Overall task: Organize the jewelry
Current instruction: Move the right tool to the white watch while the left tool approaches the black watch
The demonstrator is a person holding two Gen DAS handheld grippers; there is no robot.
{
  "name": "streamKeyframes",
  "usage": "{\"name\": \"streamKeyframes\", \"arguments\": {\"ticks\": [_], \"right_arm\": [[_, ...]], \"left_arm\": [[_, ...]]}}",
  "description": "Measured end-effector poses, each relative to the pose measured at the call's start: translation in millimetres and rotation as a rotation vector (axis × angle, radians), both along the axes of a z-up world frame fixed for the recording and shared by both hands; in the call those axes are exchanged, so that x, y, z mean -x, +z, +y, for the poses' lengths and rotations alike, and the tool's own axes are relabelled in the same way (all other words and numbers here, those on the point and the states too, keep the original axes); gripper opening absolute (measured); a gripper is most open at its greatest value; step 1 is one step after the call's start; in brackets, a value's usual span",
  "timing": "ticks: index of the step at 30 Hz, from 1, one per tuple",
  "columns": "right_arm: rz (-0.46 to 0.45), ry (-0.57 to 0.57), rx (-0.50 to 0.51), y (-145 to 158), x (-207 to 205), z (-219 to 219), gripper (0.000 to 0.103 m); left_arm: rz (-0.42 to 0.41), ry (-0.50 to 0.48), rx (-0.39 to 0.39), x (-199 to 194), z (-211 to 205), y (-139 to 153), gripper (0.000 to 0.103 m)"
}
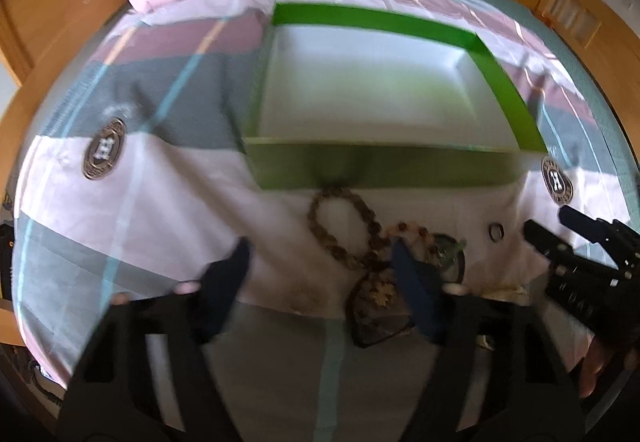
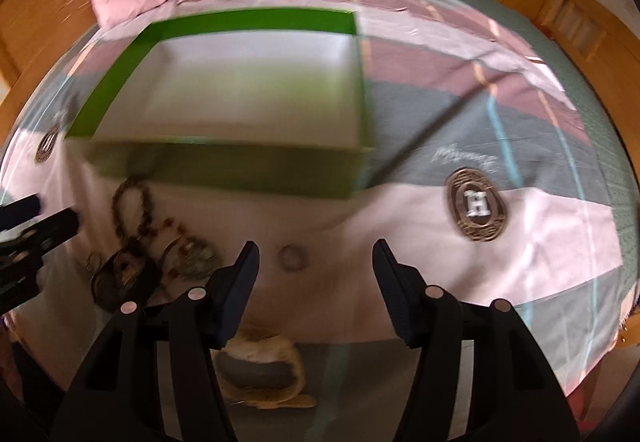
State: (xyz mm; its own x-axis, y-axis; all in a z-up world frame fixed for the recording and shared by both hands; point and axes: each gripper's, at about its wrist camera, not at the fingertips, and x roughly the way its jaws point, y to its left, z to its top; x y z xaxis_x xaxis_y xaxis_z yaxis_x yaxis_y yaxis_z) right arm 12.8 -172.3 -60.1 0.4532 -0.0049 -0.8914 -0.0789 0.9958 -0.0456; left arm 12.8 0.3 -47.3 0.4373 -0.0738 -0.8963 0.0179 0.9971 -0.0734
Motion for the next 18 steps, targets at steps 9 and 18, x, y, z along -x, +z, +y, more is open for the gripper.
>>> {"name": "streamKeyframes", "arguments": {"ticks": [9,18], "right_arm": [[-0.034,0.070,0.109,7.0,16.9,14.3,0.068],[0.023,0.196,0.153,2.9,38.9,8.0,0.070]], "left_arm": [[0.063,-0.035,-0.039,0.1,-14.9,-22.6,0.063],[0.098,-0.059,-0.065,0.0,-17.1,-32.8,0.063]]}}
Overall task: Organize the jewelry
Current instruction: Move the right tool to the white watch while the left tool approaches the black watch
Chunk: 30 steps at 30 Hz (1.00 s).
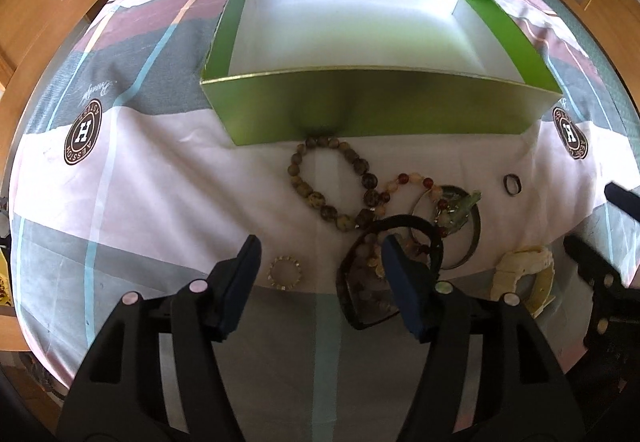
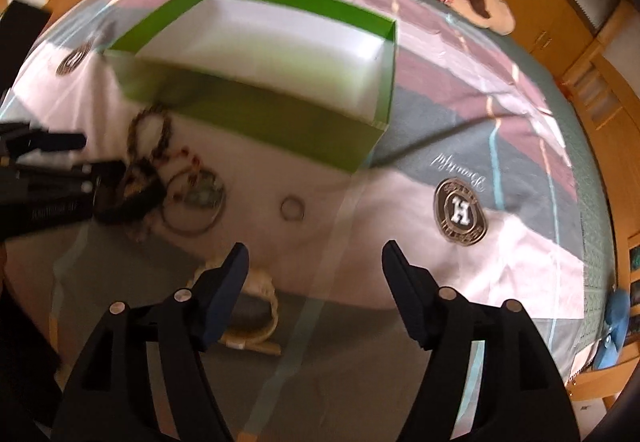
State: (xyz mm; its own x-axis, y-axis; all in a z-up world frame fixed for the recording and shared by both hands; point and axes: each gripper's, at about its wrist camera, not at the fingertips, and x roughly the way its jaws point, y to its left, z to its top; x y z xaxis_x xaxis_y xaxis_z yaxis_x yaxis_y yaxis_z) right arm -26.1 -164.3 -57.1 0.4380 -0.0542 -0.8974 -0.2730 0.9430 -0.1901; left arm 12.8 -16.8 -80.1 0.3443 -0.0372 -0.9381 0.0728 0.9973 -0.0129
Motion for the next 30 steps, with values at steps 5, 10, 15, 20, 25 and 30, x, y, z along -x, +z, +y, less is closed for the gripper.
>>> {"name": "streamKeyframes", "arguments": {"ticks": [5,10,15,20,25,30], "right_arm": [[0.081,0.025,-0.027,-16.9,5.7,3.4,0.061],[0.067,0.021,-0.021,-15.2,7.6,6.3,0.061],[0.059,0.019,-0.014,-13.5,6.3,6.7,0.061],[0.061,0.020,-0.017,-13.1,6.9,6.1,0.061],[0.093,0.091,-0.039,-9.9,12.4,8.0,0.061],[0.159,0.115,-0.008,-30.1,13.4,16.1,0.049]], "left_arm": [[0.032,0.007,-0.016,-1.6,1.6,-10.0,0.059],[0.048,0.019,-0.022,-5.4,3.3,-17.0,0.057],[0.032,0.059,-0.023,-9.8,12.1,-13.3,0.057],[0.002,0.130,-0.067,-14.0,30.8,-8.3,0.057],[0.005,0.131,-0.051,-17.8,37.1,-6.9,0.058],[0.009,0.101,-0.027,-13.4,32.6,-8.1,0.059]]}}
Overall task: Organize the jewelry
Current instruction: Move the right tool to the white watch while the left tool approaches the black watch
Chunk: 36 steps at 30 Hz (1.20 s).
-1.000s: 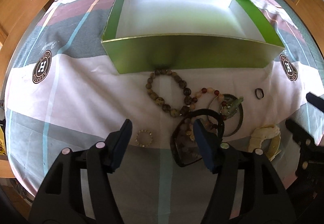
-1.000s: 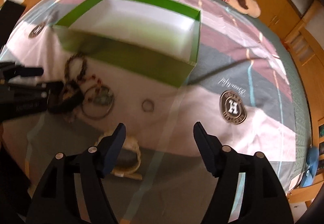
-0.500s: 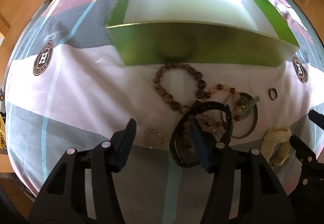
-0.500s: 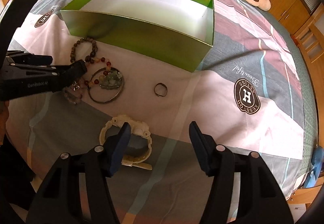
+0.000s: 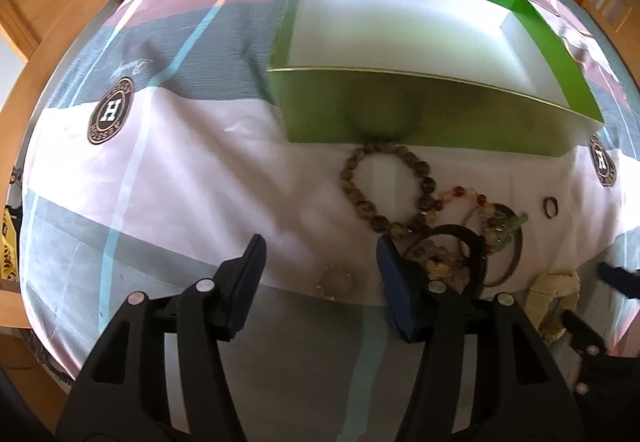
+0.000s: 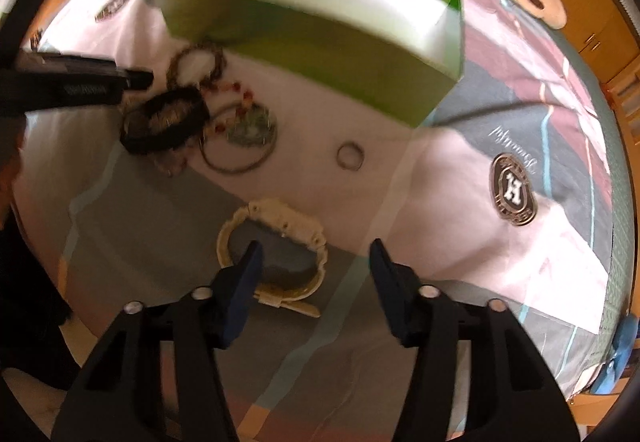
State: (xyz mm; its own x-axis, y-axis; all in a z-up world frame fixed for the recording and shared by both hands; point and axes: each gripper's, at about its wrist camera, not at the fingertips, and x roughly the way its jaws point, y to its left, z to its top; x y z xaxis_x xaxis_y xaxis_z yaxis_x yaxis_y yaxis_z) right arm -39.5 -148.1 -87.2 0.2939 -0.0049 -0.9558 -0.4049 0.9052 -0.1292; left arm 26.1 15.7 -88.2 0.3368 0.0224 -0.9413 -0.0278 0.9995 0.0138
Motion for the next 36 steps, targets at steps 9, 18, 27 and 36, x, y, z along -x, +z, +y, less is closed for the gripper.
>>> {"name": "streamKeyframes", "arguments": {"ticks": [9,18,27,36], "right_arm": [[-0.002,-0.026,-0.065,-7.0,-5.0,-1.0,0.008],[-0.076,-0.120,-0.182,13.1,-18.8,-10.6,0.008],[-0.057,-0.206,-0.184,1.1,-28.2,-23.2,0.015],[-0.058,-0.244,-0.191,-0.2,-30.9,-30.7,0.019]], "left_arm": [[-0.003,-0.039,-0.001,9.3,-16.9,2.4,0.059],[0.018,-0.039,0.025,12.4,-15.1,-1.6,0.047],[0.043,0.049,0.129,7.0,12.0,-2.8,0.022],[0.060,0.020,0.147,8.4,7.0,-6.2,0.035]]}}
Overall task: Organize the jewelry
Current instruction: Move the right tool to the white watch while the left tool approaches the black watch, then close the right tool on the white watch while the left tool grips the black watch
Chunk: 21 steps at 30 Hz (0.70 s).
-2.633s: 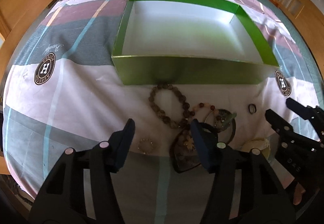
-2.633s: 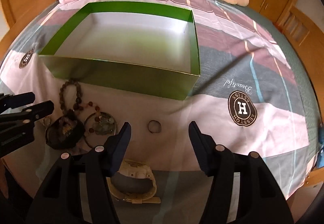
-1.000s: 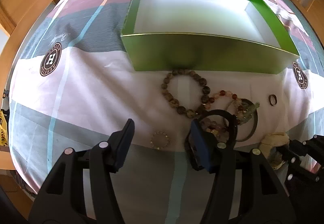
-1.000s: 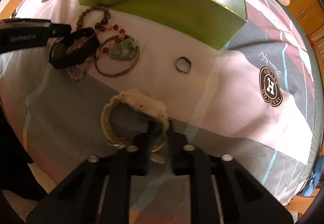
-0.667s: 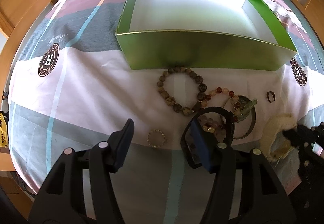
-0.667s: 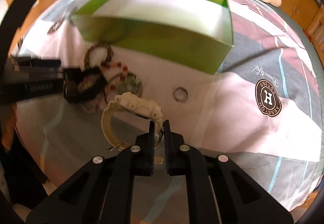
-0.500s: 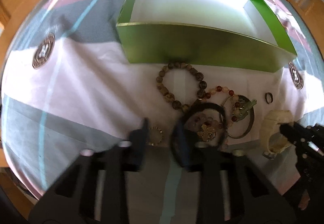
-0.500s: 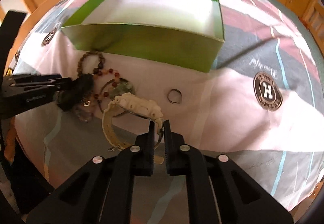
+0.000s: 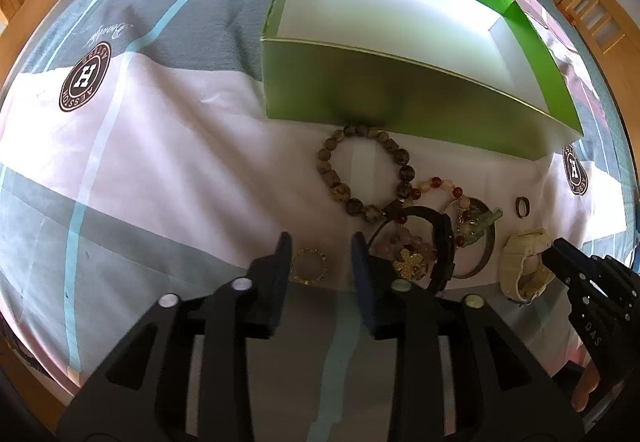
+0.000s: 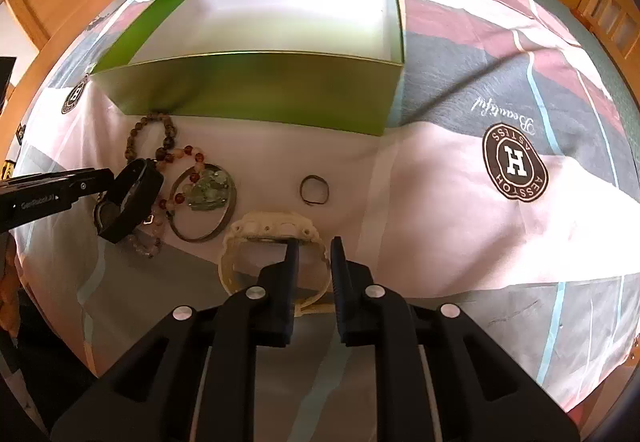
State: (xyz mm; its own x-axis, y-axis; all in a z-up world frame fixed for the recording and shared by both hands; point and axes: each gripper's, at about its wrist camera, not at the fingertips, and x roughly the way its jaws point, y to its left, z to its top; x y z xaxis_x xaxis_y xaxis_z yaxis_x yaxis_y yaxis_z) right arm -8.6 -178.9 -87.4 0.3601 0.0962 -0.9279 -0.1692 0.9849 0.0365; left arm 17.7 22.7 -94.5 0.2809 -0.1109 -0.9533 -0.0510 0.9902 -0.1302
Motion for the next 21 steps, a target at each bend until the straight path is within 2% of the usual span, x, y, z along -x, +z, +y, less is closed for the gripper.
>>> {"name": "streamKeyframes", "arguments": {"ticks": [4,7,9,12,14,18,21], "right_arm": [[0.005,-0.012,0.012,-4.0,-3.4,-2.6,0.024],[0.003,-0.049,-0.033,-0.5,-4.1,-10.5,0.025],[-0.005,-0.081,-0.072,4.0,-5.9,-19.3,0.032],[-0.015,-0.114,-0.089,7.6,-6.4,-27.7,0.039],[-0.013,-0.124,-0.095,11.2,-7.2,-30.9,0.039],[0.007,-0.125,-0.037,7.4,-8.5,-32.3,0.040],[0.050,-0.131,-0.017,-1.6,-7.2,-31.7,0.040]], "left_arm": [[0.011,-0.017,-0.016,-0.5,-7.5,-4.0,0.037],[0.015,-0.021,-0.022,-0.2,-9.0,-5.4,0.038],[0.015,-0.019,-0.025,-0.5,-8.8,-5.0,0.042],[0.020,-0.007,-0.014,-1.3,-5.7,-4.7,0.047],[0.018,0.000,0.000,-0.8,-2.7,-3.1,0.047],[0.007,0.001,0.027,1.2,3.0,2.1,0.049],[0.006,-0.015,0.007,3.7,1.1,1.5,0.049]]}}
